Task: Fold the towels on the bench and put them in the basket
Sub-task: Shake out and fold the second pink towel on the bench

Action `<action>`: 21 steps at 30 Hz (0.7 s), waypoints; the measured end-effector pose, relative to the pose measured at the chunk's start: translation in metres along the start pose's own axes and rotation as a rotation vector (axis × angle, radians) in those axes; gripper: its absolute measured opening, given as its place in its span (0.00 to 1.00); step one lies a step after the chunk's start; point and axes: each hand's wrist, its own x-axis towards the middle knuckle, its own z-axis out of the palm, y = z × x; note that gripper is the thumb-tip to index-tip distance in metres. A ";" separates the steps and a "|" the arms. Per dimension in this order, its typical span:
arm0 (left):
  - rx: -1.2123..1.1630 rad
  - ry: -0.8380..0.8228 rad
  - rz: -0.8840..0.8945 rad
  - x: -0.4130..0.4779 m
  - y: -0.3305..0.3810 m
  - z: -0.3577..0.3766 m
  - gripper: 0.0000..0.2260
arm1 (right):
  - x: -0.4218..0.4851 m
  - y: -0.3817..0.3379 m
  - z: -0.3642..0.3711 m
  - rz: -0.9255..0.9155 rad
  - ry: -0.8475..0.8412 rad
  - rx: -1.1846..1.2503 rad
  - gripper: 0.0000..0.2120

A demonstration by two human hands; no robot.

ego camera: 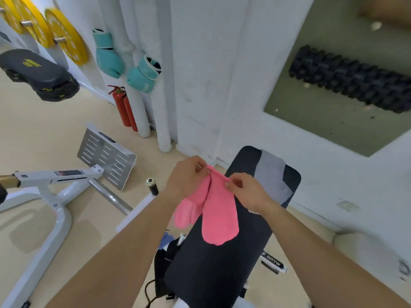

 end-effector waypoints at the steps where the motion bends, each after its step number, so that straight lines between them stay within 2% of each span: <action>1: -0.007 -0.039 0.026 -0.001 0.020 0.008 0.02 | -0.014 0.011 -0.016 0.029 0.039 0.007 0.12; 6: 0.016 -0.176 0.199 -0.020 0.127 0.058 0.04 | -0.094 0.064 -0.090 0.114 0.222 0.082 0.03; 7: 0.024 -0.191 0.231 -0.025 0.149 0.071 0.04 | -0.110 0.074 -0.102 0.126 0.283 0.107 0.04; 9: 0.037 -0.207 0.269 -0.036 0.191 0.098 0.04 | -0.142 0.092 -0.125 0.151 0.432 0.180 0.12; 11: 0.041 -0.206 0.281 -0.048 0.230 0.129 0.04 | -0.176 0.108 -0.147 0.152 0.523 0.252 0.11; 14: 0.052 -0.194 0.292 -0.073 0.283 0.184 0.05 | -0.227 0.138 -0.173 0.113 0.514 0.306 0.09; 17: 0.070 -0.219 0.275 -0.108 0.332 0.241 0.05 | -0.282 0.175 -0.193 0.087 0.454 0.274 0.16; 19: 0.095 -0.251 0.274 -0.136 0.364 0.277 0.09 | -0.317 0.201 -0.205 0.113 0.448 0.223 0.23; 21: 0.116 -0.280 0.278 -0.161 0.391 0.310 0.15 | -0.349 0.228 -0.219 0.159 0.512 0.196 0.22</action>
